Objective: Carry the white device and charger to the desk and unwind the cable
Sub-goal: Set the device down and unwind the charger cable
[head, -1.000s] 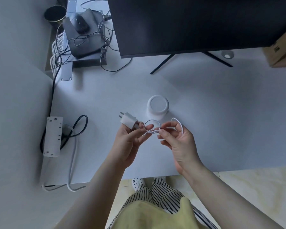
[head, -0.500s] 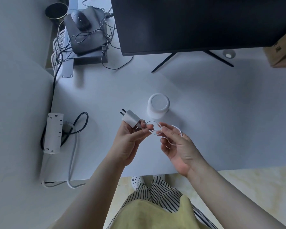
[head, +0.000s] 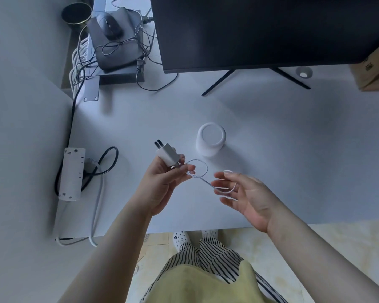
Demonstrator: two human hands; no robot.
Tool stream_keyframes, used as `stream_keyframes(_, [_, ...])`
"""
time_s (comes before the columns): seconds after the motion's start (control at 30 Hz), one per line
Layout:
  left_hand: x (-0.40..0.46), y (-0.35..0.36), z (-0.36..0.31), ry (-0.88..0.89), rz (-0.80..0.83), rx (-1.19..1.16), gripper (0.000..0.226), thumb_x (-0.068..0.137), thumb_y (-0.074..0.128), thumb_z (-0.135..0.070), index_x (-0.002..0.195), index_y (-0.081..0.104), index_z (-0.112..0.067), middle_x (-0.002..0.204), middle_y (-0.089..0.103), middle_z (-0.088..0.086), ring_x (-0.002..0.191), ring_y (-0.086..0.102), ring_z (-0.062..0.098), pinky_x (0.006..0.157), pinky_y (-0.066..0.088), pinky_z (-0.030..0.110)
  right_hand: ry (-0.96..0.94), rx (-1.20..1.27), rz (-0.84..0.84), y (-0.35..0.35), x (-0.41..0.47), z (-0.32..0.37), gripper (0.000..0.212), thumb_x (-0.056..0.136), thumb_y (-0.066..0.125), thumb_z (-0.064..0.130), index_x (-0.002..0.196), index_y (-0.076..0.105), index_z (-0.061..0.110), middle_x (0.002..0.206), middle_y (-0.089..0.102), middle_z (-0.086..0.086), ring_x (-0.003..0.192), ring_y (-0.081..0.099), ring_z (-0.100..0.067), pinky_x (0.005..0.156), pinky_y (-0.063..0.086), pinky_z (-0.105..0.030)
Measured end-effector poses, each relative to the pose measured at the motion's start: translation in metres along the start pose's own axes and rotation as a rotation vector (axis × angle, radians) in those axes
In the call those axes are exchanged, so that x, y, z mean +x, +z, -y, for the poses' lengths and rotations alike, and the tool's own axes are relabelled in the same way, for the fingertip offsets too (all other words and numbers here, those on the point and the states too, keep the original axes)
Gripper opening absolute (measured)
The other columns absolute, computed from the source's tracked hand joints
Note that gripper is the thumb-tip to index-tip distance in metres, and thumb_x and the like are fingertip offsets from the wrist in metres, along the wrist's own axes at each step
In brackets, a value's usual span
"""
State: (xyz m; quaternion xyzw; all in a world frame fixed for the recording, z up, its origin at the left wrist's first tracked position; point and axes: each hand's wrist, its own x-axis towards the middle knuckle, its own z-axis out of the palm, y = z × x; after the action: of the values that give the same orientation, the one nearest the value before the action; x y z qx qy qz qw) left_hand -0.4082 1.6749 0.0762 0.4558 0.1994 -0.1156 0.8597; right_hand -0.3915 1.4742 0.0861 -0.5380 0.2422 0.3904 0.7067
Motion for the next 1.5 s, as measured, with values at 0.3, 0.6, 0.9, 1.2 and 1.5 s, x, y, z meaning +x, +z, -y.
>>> stream_keyframes(0.3, [-0.007, 0.01, -0.006, -0.076, 0.178, 0.018, 0.022, 0.084, 0.055, 0.007, 0.1, 0.055, -0.01, 0.079, 0.071, 0.002, 0.079, 0.072, 0.016, 0.072, 0.056, 0.029, -0.422, -0.636, -0.07, 0.021, -0.002, 0.031, 0.023, 0.088, 0.064, 0.023, 0.108, 0.069, 0.014, 0.087, 0.072, 0.006, 0.069, 0.061, 0.01, 0.064, 0.043, -0.006])
stream_keyframes(0.6, [-0.006, -0.001, -0.004, -0.042, 0.017, 0.135, 0.013, 0.09, 0.05, 0.007, 0.098, 0.051, -0.003, 0.08, 0.063, 0.008, 0.074, 0.07, 0.014, 0.071, 0.057, 0.026, -0.391, -0.685, 0.05, 0.036, 0.003, 0.035, 0.021, 0.092, 0.055, 0.006, 0.084, 0.069, 0.018, 0.068, 0.061, 0.004, 0.059, 0.052, 0.0, 0.061, 0.044, -0.013])
stream_keyframes(0.9, [-0.004, -0.002, -0.006, -0.043, -0.041, 0.085, 0.012, 0.091, 0.05, 0.009, 0.096, 0.052, -0.002, 0.083, 0.054, 0.013, 0.069, 0.067, 0.013, 0.069, 0.056, 0.025, -0.34, -0.614, 0.148, 0.038, 0.002, 0.039, 0.016, 0.093, 0.052, 0.01, 0.082, 0.064, 0.014, 0.058, 0.05, 0.008, 0.057, 0.046, -0.008, 0.062, 0.041, -0.019])
stream_keyframes(1.2, [0.009, -0.006, -0.011, 0.069, -0.251, 0.049, 0.015, 0.093, 0.048, 0.008, 0.09, 0.049, -0.006, 0.079, 0.053, 0.007, 0.065, 0.064, 0.007, 0.068, 0.056, 0.022, -0.559, -0.876, 0.04, 0.047, 0.018, 0.054, 0.014, 0.092, 0.057, 0.014, 0.081, 0.065, 0.02, 0.068, 0.06, 0.008, 0.065, 0.058, -0.007, 0.077, 0.052, -0.034])
stream_keyframes(1.5, [0.016, -0.01, -0.021, 0.07, -0.378, -0.056, 0.009, 0.093, 0.052, 0.004, 0.099, 0.05, -0.003, 0.082, 0.057, 0.007, 0.06, 0.066, 0.007, 0.06, 0.054, 0.017, -0.488, -0.48, 0.147, 0.046, 0.021, 0.055, 0.014, 0.097, 0.048, 0.006, 0.092, 0.059, 0.001, 0.082, 0.068, -0.01, 0.077, 0.065, -0.016, 0.074, 0.056, -0.023])
